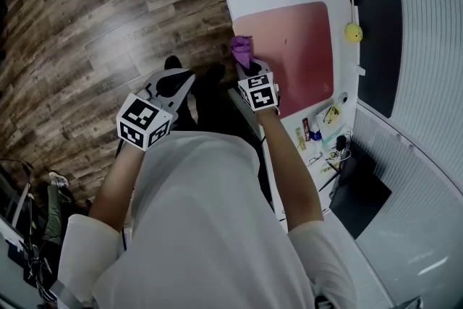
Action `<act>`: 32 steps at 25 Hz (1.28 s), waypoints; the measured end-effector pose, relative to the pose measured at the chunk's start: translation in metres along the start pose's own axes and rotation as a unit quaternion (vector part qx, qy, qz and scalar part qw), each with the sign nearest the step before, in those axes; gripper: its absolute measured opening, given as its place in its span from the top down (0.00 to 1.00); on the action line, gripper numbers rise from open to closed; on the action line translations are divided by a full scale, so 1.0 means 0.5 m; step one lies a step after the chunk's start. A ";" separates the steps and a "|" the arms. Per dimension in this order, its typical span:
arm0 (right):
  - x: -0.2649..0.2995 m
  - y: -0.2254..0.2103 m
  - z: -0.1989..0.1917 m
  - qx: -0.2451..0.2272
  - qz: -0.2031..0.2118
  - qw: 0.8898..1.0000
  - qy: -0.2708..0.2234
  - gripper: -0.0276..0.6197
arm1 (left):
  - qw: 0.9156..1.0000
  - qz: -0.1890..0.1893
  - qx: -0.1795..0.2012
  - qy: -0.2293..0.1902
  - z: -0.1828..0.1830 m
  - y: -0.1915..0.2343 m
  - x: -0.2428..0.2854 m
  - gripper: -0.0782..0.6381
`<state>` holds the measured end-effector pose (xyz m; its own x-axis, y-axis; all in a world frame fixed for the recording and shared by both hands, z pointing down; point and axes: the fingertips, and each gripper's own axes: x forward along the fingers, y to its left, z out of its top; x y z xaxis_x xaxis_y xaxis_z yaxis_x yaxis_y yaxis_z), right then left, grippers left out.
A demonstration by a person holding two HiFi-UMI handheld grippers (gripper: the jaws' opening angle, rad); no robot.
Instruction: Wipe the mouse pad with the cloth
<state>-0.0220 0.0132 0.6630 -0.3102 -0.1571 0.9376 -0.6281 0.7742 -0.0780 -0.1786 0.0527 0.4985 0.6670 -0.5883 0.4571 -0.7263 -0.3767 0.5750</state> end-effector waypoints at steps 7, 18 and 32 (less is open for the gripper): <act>-0.007 0.010 0.059 -0.013 0.028 0.999 -0.021 0.84 | 1.000 -0.004 -0.002 0.002 0.000 -0.011 0.016 0.86; 0.032 -0.037 0.108 -0.043 0.072 0.996 -0.032 0.84 | 0.999 0.034 -0.020 -0.003 0.011 -0.012 0.064 0.86; 0.038 -0.218 0.102 -0.051 0.053 0.996 -0.041 0.84 | 0.999 0.039 -0.033 0.005 0.018 -0.051 0.153 0.86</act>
<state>0.0040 -0.1055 0.6718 -0.4308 -0.1187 0.8946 -0.5149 0.8465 -0.1357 -0.1104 0.0106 0.5127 0.6101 -0.6065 0.5098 -0.7646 -0.2818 0.5797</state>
